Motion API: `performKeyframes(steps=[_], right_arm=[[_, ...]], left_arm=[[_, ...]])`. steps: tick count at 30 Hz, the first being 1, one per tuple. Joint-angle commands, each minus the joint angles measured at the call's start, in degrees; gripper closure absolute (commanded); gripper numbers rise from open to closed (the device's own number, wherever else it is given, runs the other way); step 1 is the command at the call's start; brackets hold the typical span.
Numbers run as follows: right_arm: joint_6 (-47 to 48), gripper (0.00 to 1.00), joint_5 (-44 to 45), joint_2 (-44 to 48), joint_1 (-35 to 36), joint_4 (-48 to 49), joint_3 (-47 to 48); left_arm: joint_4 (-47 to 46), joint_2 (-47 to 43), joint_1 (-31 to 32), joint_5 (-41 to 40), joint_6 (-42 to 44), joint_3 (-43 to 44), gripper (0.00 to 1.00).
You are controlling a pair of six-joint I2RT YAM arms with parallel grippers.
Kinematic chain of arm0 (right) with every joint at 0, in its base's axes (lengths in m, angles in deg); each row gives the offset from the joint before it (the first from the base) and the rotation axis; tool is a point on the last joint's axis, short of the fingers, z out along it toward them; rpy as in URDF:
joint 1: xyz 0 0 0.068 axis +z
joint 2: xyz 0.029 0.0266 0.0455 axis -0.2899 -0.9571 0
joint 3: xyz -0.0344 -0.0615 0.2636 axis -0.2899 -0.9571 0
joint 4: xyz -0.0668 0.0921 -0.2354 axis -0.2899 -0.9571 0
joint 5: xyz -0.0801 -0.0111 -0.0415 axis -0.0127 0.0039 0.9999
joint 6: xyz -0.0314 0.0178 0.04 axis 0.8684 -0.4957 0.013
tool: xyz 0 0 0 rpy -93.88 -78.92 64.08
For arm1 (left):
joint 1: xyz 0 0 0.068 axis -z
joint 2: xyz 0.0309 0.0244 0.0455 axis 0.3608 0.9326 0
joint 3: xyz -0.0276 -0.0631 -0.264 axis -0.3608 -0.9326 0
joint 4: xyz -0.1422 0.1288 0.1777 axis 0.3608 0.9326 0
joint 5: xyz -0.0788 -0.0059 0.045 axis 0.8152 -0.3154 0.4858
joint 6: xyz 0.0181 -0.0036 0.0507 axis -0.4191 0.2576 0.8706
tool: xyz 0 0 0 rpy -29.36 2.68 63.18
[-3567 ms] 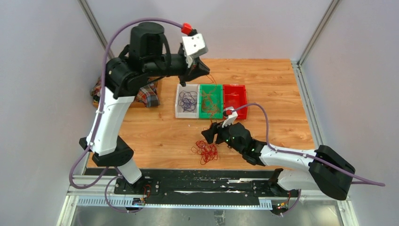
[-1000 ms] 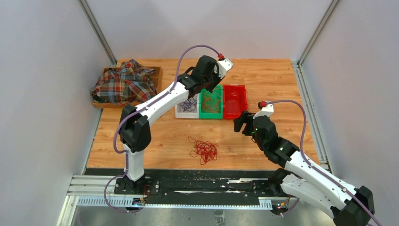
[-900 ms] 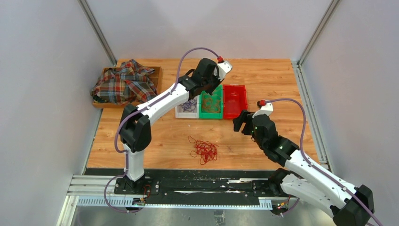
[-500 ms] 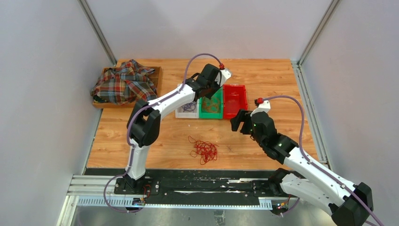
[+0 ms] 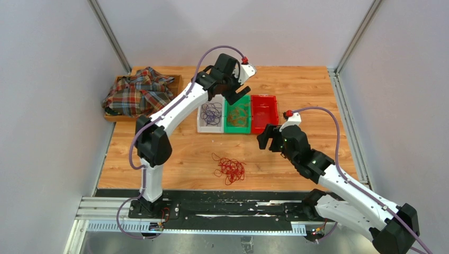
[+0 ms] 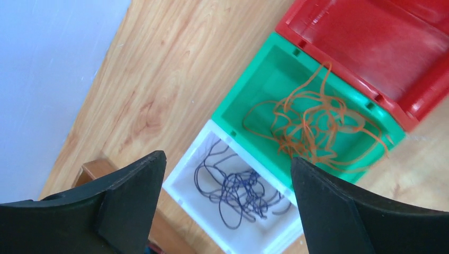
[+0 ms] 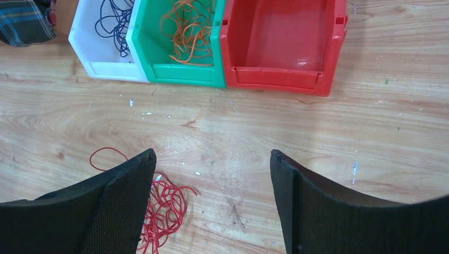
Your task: Untangle the cables
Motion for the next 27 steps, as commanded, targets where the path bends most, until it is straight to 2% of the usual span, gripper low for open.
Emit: performKeyframes(steps=[1,5,9,15,19,22,27], right_arm=[[1.5,0.21,-1.0,-0.9,-1.3,-0.1,3.1],[2.6,0.21,-2.7,-4.1,-1.9,0.5,4.9],[4.2,0.21,-5.2,-12.0,-3.5,1.2,10.1],[7.5,0.32,-7.1,-27.4,-4.0,3.2,20.0],[8.3,0.41,-10.1,-36.8,-3.9,1.9,26.3],[8.9,0.46,-9.9,-43.8,-3.7,-4.4,32.1],[10.5,0.49,-6.8,-47.1,-3.1,-5.7,33.7]], left_arm=[[7.7,-7.4,0.1,7.5,4.7,-3.1,0.05],[11.2,-15.2,0.1,15.2,6.8,-11.0,0.02],[13.6,-23.5,-0.3,21.8,6.8,-20.3,0.01],[14.0,-33.5,-2.6,25.9,9.4,-34.9,0.01],[18.1,-35.0,-4.6,32.4,12.3,-37.1,0.02],[18.3,-35.8,-4.6,33.3,11.5,-37.7,0.02],[18.3,-38.1,-4.6,33.5,14.5,-40.2,0.02]])
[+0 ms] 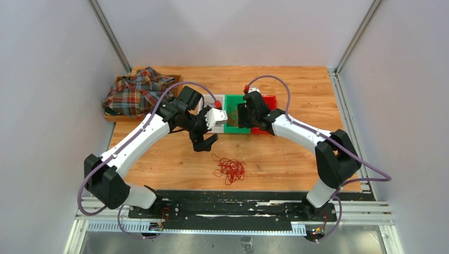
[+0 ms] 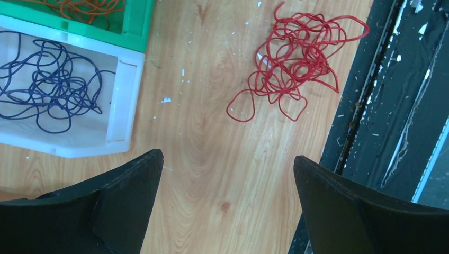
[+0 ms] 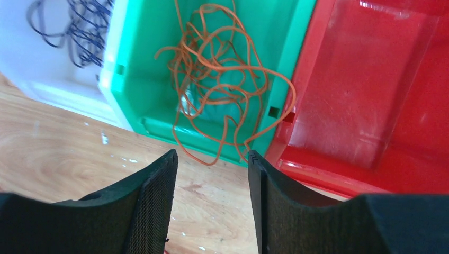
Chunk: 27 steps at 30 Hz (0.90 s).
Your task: Untangle the cables
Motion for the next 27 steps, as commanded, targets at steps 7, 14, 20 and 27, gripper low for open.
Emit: performKeyframes(steps=[7,14,20,27], right_arm=[[2.7,0.50,3.4,-4.8,0.1,-4.7,4.0],[3.3,0.53,1.8,-9.5,0.2,-4.8,8.2],[3.4,0.61,0.0,-11.9,0.2,-5.3,11.3],[5.0,0.59,1.2,-19.0,0.3,-6.3,19.2]], left_arm=[[-1.9,-4.8,-0.1,1.5,4.8,-4.4,0.02],[-2.6,-6.3,-0.2,1.2,5.4,-4.4,0.02],[-2.9,-6.0,-0.6,2.5,5.7,-3.9,0.00],[-3.6,-3.9,-0.7,1.7,3.8,-3.6,0.01]])
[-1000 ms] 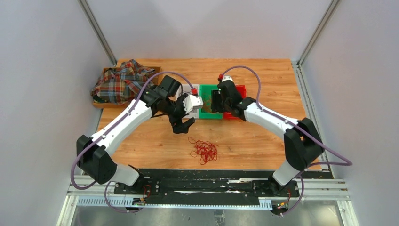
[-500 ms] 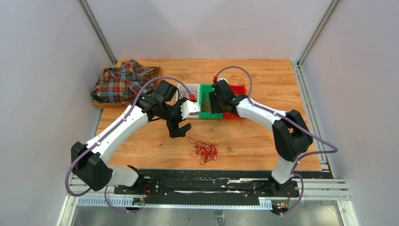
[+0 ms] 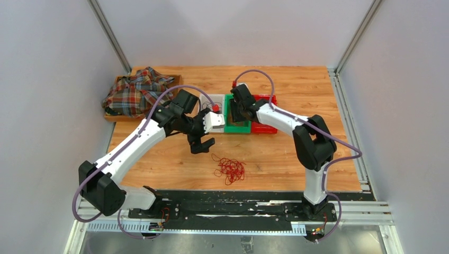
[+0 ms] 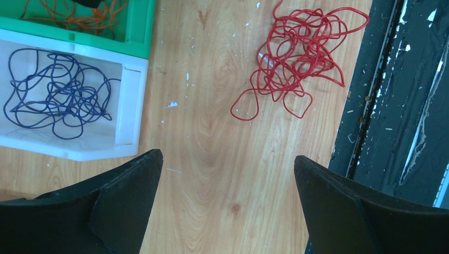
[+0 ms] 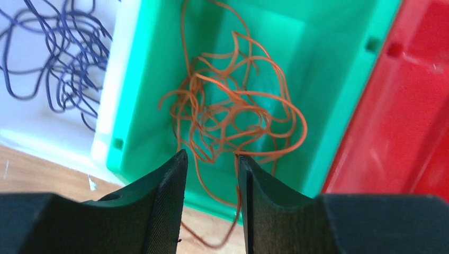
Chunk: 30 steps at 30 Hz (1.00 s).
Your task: Untangle the cables
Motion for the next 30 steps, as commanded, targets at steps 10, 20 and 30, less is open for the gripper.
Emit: performKeyframes(steps=[10,20,30], right_arm=[[3.6,0.50,1.6,-12.8,-0.1,-6.9,14.4],[3.9,0.30,-5.1,4.0,-1.3,-2.4,9.3],[0.4,0.18,-7.8,23.5,-1.3,-2.8,-6.4]], left_arm=[[-2.6,4.2,-0.6,2.7,-3.1,1.3,0.00],[-3.0,9.0,0.1,6.4,-0.1,-1.2,0.08],[-5.5,16.0,7.5,8.7,0.1,-1.4,0.15]])
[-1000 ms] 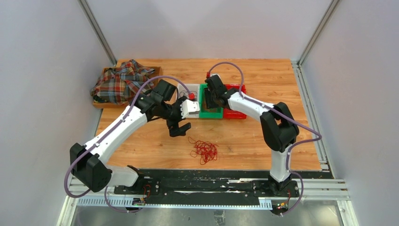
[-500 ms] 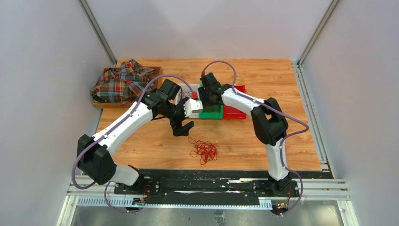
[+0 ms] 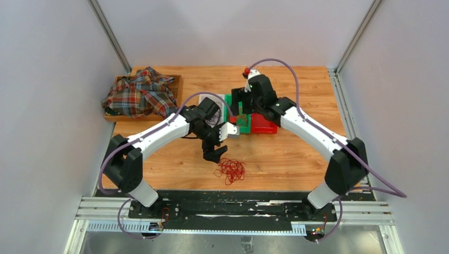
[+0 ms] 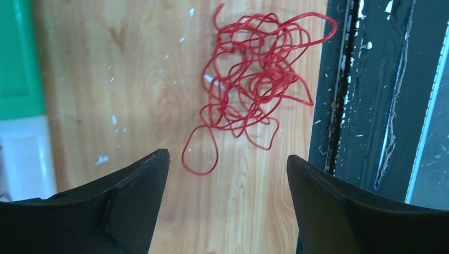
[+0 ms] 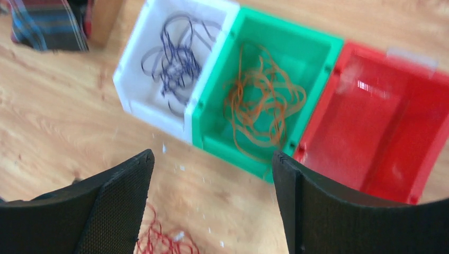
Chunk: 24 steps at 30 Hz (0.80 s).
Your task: Untangle the cables
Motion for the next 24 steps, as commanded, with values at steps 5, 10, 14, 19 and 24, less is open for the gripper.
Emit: performKeyframes(steps=[5,10,14,19,24], right_arm=[[-3.5,0.20,1.9,20.9,-0.6,0.4,-21.0],[-4.6,0.24,7.2,33.8,-0.7,1.5,-31.8],[-4.9,0.24,7.8,40.8,-0.9,2.4,-36.5],[-5.3,0.26,5.4,43.8,-0.8,5.5,-39.5],[-4.4,0.27,-0.2,44.3,-0.7,12.8,-42.3]], left_arm=[[-4.5,5.7,6.9,3.4,-1.0,1.2,0.24],[-4.9,9.6,8.9,3.9,-1.0,3.6,0.39],[-5.6,11.1,10.2,2.8,-1.2,4.2,0.49],[-5.7,10.3,10.8,-1.2,-2.4,4.3,0.80],[-5.6,5.4,10.8,-11.4,-5.5,5.5,0.99]])
